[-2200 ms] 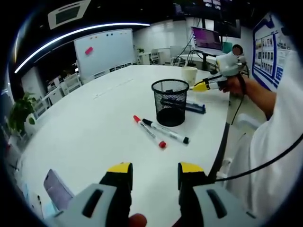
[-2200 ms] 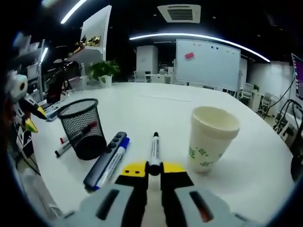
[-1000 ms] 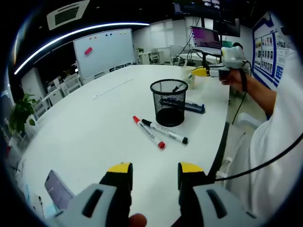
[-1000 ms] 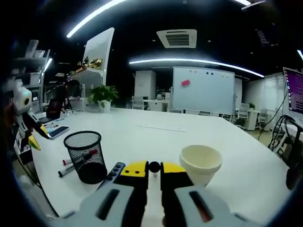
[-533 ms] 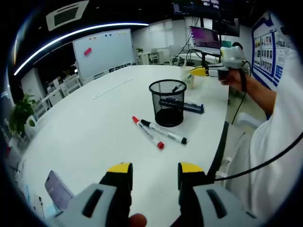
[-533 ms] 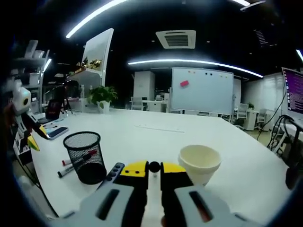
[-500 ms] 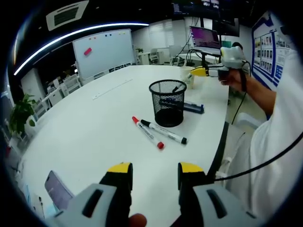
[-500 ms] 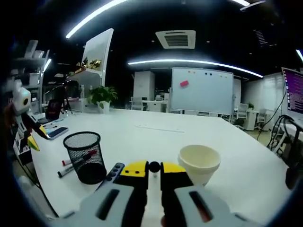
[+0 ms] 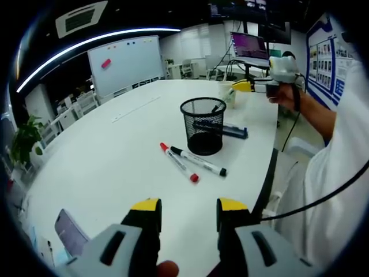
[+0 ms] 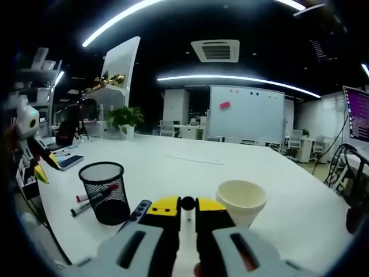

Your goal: Place the scattered laser pointers and whiteboard markers into the pen holder and stack the scattered paper cups together

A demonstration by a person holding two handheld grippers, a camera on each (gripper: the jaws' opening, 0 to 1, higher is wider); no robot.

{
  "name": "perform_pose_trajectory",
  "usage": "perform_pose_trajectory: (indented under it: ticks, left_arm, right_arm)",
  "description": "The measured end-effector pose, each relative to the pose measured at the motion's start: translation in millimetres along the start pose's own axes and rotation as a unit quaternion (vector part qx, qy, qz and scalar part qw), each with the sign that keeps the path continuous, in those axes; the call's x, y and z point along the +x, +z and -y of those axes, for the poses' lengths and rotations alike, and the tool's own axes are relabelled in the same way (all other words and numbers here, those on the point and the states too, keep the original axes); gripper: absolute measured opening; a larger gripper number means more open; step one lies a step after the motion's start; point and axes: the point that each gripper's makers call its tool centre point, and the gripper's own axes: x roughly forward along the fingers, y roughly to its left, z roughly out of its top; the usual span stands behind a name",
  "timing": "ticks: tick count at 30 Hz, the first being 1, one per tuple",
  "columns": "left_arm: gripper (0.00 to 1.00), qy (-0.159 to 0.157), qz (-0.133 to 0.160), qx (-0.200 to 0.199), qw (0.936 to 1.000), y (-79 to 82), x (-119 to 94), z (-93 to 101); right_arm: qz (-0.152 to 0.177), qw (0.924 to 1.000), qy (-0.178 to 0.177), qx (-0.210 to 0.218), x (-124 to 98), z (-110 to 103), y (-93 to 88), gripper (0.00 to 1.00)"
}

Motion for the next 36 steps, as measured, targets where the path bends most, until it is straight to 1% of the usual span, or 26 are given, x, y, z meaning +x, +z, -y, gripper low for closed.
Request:
perform_pose_trajectory:
  ticks: [8, 13, 16, 19, 24, 33, 36]
  left_arm:
    - [0.39, -0.004, 0.002, 0.002, 1.0, 3.0, 1, 2.7]
    - [0.39, -0.003, 0.002, 0.001, 1.0, 3.6, 2, 2.6]
    - [0.39, -0.004, 0.002, 0.003, 1.0, 4.6, 2, 4.7]
    - [0.39, -0.003, 0.003, 0.003, 1.0, 5.9, 3, 2.7]
    - [0.39, -0.005, 0.007, 0.005, 1.0, 9.1, 3, 5.2]
    - [0.39, -0.004, 0.005, 0.008, 0.9999, 8.2, 3, 0.7]
    - [0.39, -0.004, 0.005, 0.008, 0.9999, 8.5, 3, 1.8]
  right_arm:
    - [0.006, 1.0, -0.003, -0.001, -3, 2, 4.0, 0.1]
    - [0.009, 0.9999, -0.004, 0.006, -5, 2, 5.5, 0.1]
    - [0.011, 0.9999, -0.011, -0.001, -6, 5, 6.8, 0.1]
    - [0.013, 0.9999, -0.01, -0.001, -6, 6, 8.9, 0.1]
    - [0.013, 0.9999, -0.006, 0.001, -6, 5, 10.5, 0.1]
    - [0.017, 0.9998, -0.004, 0.003, -6, 4, 14.6, 0.1]
    - [0.016, 0.9998, -0.004, -0.004, -6, 4, 15.6, 0.1]
